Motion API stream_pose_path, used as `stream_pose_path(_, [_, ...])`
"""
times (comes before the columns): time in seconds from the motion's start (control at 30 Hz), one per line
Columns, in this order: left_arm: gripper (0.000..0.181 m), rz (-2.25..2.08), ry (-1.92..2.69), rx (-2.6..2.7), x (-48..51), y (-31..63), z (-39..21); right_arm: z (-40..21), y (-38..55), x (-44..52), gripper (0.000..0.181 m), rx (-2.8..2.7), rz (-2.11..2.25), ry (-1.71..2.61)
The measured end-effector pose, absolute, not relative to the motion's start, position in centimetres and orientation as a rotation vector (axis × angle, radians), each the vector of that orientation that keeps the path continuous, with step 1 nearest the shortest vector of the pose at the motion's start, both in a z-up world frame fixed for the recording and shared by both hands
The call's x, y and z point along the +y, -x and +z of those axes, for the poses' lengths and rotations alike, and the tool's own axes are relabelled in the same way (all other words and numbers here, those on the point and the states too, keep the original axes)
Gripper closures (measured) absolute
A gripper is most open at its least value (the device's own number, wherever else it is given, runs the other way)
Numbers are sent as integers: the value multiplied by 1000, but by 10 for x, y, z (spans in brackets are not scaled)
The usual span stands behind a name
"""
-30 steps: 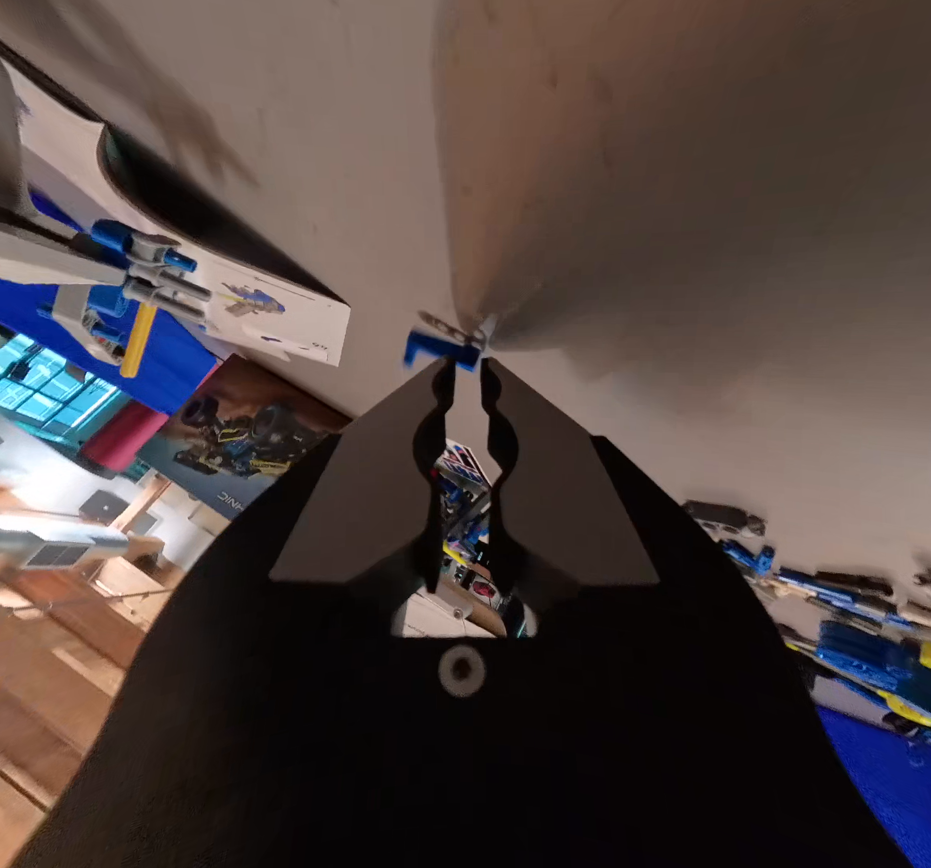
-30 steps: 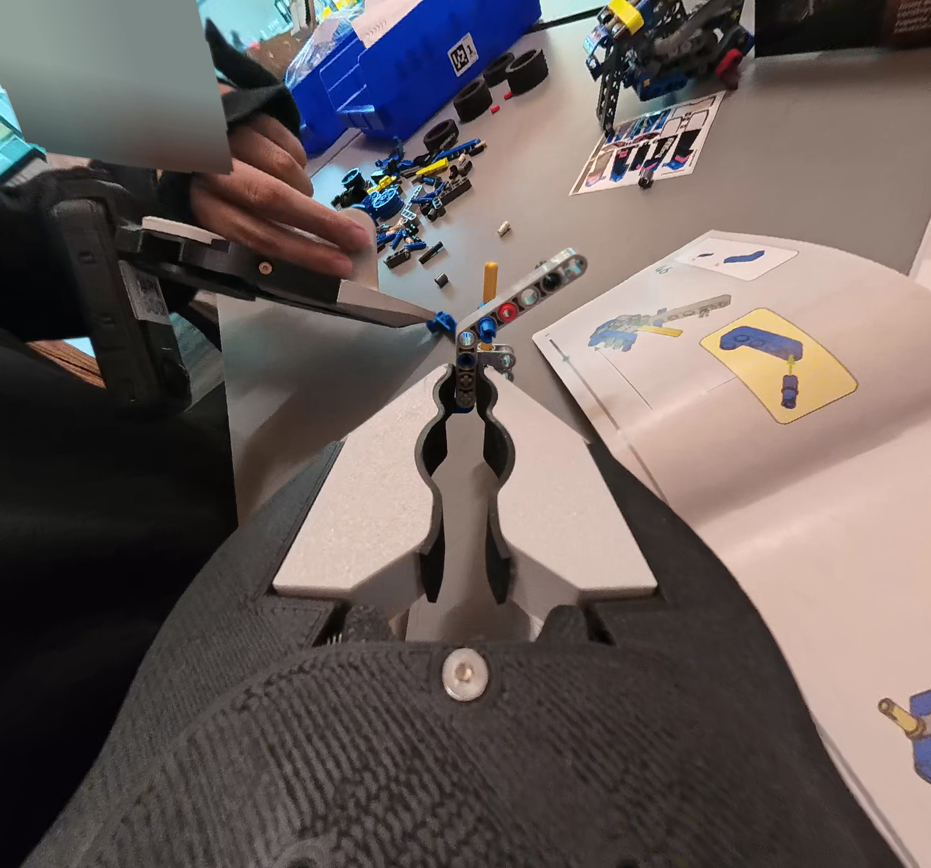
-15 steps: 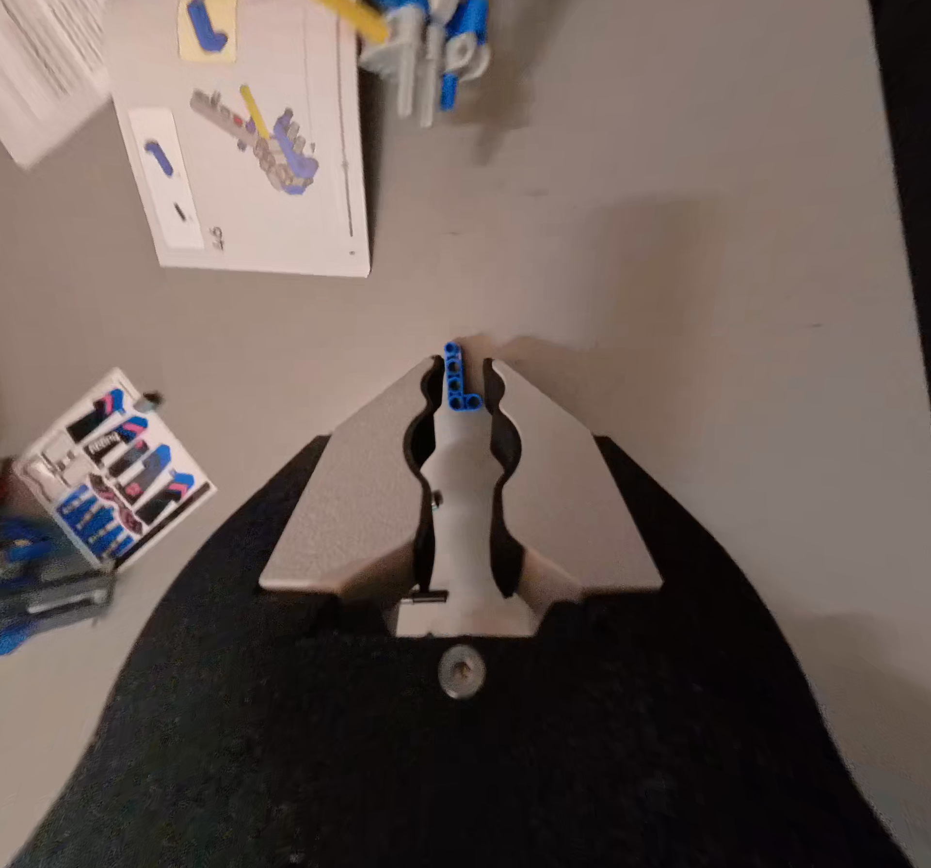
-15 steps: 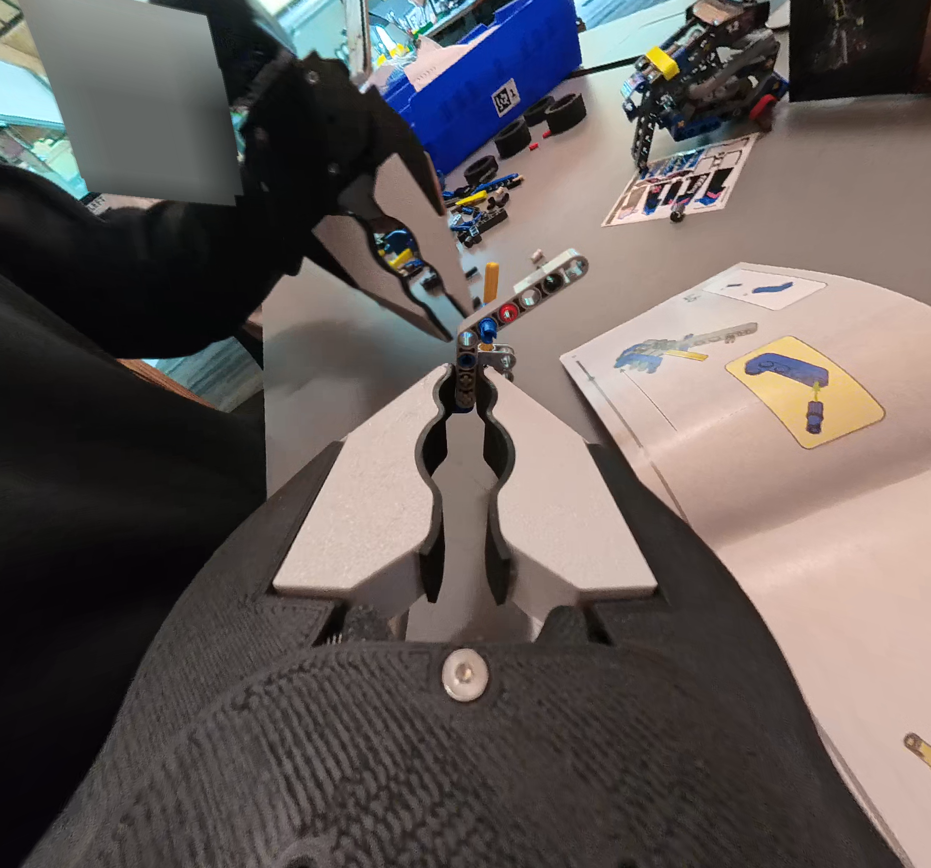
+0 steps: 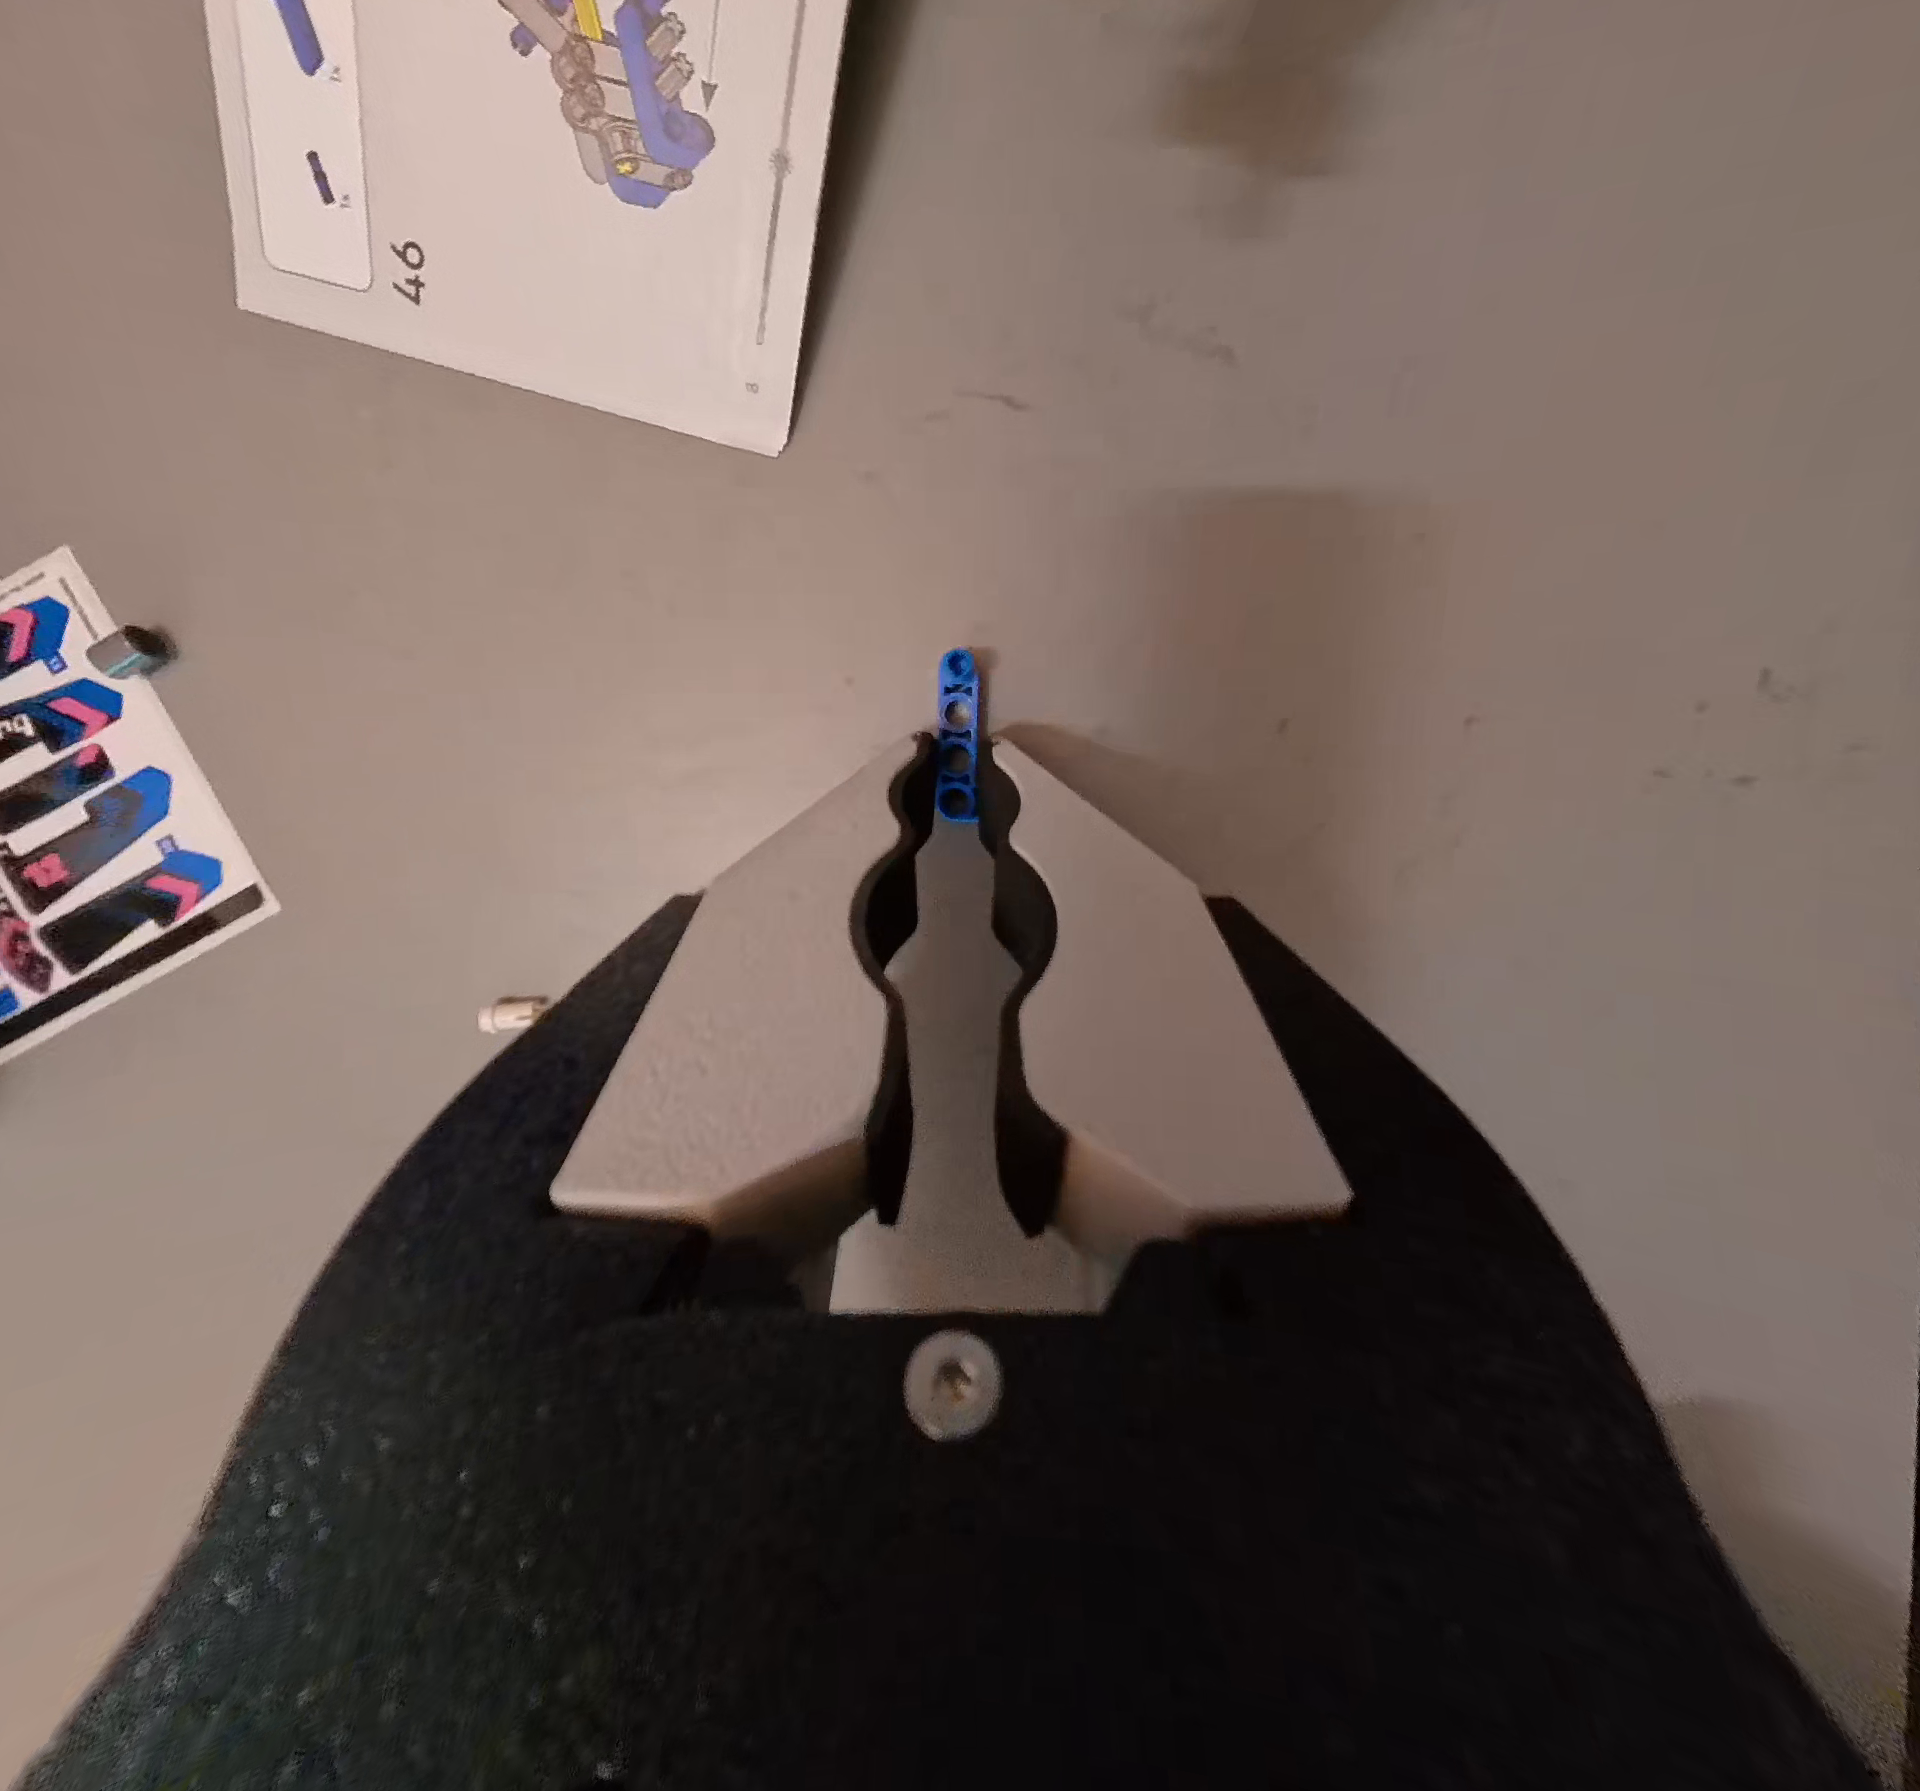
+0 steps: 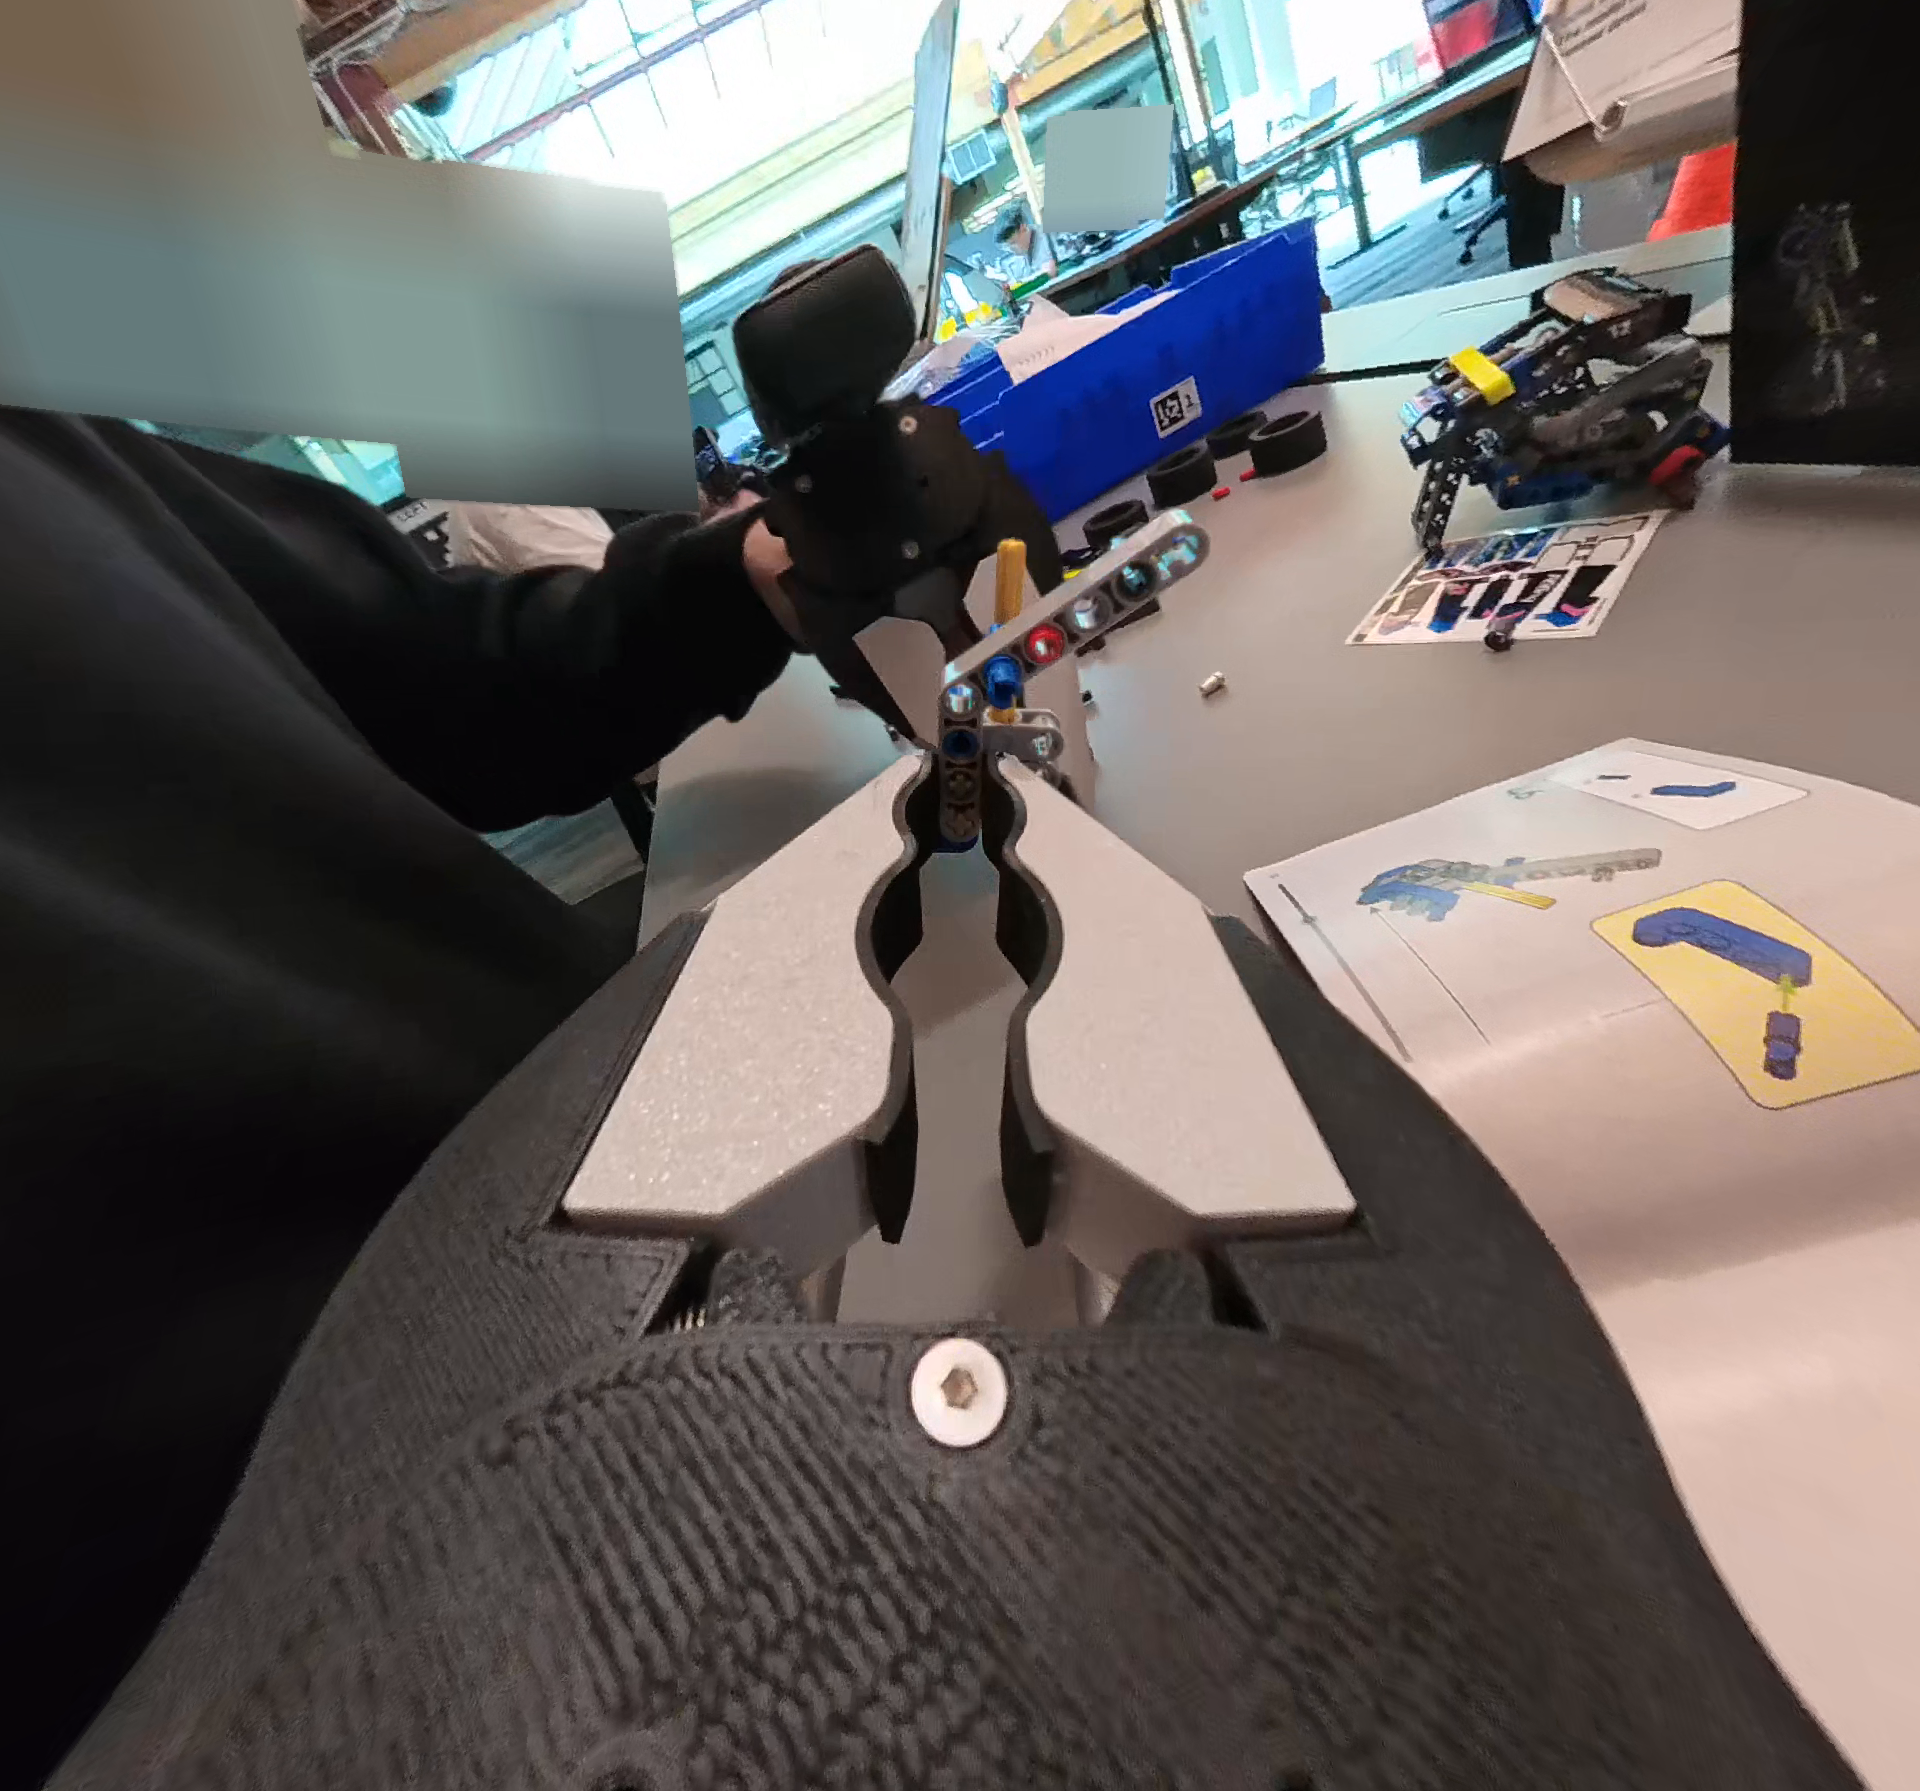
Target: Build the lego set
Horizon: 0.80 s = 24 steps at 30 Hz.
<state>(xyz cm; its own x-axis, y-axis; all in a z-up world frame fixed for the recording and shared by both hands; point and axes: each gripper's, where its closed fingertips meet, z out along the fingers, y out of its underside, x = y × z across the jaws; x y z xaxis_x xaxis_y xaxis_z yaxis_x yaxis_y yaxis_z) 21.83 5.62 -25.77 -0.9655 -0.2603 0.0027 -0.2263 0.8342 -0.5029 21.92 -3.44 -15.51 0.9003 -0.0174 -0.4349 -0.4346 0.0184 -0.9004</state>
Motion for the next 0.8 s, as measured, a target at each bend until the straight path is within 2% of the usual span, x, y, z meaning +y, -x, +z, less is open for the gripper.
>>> stream_pose_path(0.03, [178,-827,408,2936,56,-218,-257,-156,-221,-34,175,383,324,1531])
stream_pose_path(0.27, [172,-938,473,2880,63,-217,-249,-164,-223,-32,176,389,291,1596])
stream_pose_path(0.43, [170,-869,414,2875,60,-219,-248,-165,-224,-31,175,390,284,1603])
stream_pose_path(0.6, [176,-768,387,2925,57,-220,-252,-167,-220,-33,176,389,282,1625])
stream_pose_path(0.8, [172,-690,329,2920,58,-219,-257,-175,-216,-41,175,414,205,1687])
